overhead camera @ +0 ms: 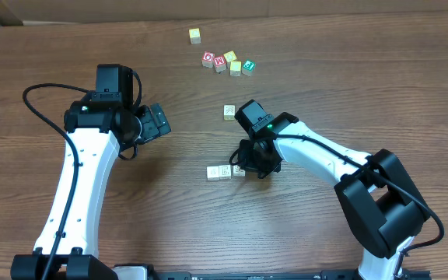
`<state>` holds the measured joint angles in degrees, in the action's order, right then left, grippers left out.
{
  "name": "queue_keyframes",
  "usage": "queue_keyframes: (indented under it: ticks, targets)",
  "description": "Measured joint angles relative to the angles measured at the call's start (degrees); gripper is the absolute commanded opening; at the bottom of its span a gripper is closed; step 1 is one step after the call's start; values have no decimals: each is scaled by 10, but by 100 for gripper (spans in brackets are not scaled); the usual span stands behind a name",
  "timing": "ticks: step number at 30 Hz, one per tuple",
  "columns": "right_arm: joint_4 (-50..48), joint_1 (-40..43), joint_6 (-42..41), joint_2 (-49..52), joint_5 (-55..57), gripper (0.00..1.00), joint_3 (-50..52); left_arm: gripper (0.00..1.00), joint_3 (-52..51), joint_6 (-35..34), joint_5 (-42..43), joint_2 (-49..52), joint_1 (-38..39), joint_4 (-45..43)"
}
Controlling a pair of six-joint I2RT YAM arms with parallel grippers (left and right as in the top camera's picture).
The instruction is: Flip 4 blocks
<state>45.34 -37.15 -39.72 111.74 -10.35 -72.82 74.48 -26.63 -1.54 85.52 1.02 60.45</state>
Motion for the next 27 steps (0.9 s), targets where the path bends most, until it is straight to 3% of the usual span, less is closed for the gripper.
queue_keyframes:
  ticks: [27]
  targets:
    - [-2,0,31,0,-30,14,0,100,0,0,0,0,0,0]
